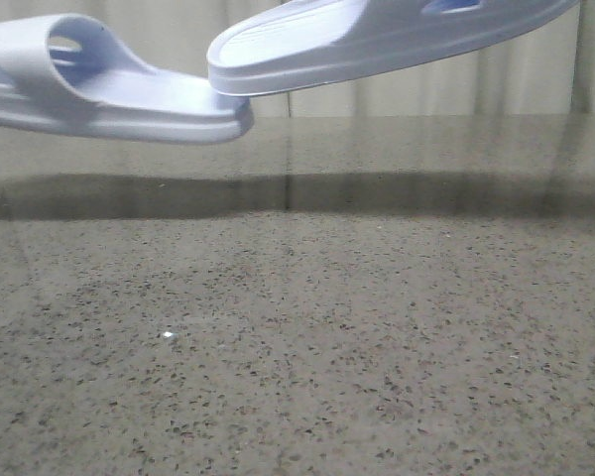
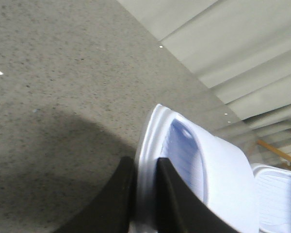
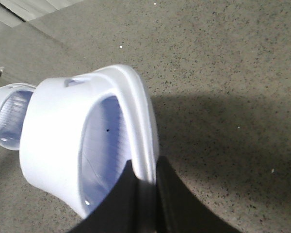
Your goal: Insert blue slippers together front up
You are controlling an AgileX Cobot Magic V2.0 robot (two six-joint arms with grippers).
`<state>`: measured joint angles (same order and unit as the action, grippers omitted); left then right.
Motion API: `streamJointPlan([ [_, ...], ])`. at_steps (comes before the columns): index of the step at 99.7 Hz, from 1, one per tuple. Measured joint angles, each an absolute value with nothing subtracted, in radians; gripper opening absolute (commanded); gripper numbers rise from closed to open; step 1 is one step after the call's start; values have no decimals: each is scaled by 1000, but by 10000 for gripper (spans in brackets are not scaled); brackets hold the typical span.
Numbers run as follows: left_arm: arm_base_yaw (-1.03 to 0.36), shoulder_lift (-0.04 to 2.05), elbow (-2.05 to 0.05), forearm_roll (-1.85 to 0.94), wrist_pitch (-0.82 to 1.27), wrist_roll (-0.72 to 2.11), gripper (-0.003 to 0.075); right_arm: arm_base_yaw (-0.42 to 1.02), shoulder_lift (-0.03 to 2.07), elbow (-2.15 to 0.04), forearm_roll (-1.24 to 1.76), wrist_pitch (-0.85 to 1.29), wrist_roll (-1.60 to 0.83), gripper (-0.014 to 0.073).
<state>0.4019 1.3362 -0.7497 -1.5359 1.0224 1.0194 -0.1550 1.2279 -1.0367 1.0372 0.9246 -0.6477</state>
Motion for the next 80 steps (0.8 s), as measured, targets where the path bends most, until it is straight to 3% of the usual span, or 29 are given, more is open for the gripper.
streamJointPlan([
  [35,402,1354,-750,-1598,1150,979,15,-114,1355,-1037,1162,944,-733,-99],
  [80,344,1358,-750,-1646,1150,946,15,-9,1520,-1037,1323,931,-863,-99],
])
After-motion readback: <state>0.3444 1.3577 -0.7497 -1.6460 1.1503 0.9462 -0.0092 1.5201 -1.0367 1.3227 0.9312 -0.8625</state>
